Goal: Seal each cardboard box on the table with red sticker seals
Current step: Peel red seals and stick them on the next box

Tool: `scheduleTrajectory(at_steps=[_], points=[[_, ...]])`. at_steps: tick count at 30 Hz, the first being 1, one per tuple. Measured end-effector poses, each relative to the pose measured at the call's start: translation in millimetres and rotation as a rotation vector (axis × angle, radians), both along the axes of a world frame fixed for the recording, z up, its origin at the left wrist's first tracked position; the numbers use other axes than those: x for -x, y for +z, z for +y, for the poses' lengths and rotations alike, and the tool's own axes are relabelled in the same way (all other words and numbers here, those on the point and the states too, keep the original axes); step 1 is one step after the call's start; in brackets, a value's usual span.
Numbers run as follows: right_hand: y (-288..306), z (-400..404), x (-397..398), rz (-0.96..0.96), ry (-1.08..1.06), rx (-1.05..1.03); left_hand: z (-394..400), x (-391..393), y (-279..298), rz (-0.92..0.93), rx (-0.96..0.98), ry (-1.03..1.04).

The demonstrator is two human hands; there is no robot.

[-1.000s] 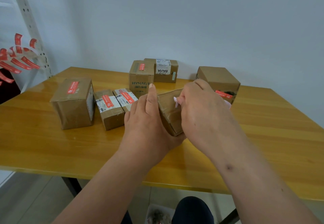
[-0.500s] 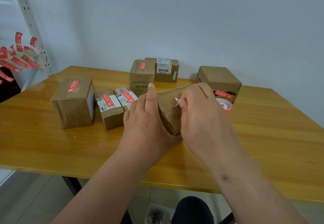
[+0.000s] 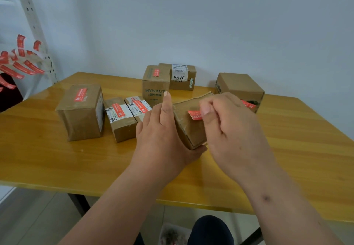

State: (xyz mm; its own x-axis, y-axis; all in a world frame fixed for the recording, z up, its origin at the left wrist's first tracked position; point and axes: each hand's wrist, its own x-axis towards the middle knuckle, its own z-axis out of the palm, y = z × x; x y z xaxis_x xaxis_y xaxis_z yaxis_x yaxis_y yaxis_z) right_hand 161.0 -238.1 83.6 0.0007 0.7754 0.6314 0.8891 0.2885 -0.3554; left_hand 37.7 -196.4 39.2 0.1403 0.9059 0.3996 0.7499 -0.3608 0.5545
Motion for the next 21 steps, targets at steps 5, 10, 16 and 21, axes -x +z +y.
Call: scheduleTrajectory(at_steps=[5, 10, 16, 21], points=[[6.6, 5.3, -15.0, 0.295, -0.022, -0.151, 0.8, -0.9, -2.7, 0.024, -0.042, 0.025], [-0.2, 20.6, -33.5, 0.302, -0.127, 0.105, 0.0, -0.8, -3.6, 0.033, -0.042, 0.020], [-7.1, 24.5, -35.0, 0.251, -0.102, 0.195, 0.6, -0.2, -3.1, 0.020, -0.032, 0.016], [-8.7, 25.5, -27.8, 0.166, 0.096, 0.160, 2.2, -0.1, -6.2, 0.009, -0.062, 0.011]])
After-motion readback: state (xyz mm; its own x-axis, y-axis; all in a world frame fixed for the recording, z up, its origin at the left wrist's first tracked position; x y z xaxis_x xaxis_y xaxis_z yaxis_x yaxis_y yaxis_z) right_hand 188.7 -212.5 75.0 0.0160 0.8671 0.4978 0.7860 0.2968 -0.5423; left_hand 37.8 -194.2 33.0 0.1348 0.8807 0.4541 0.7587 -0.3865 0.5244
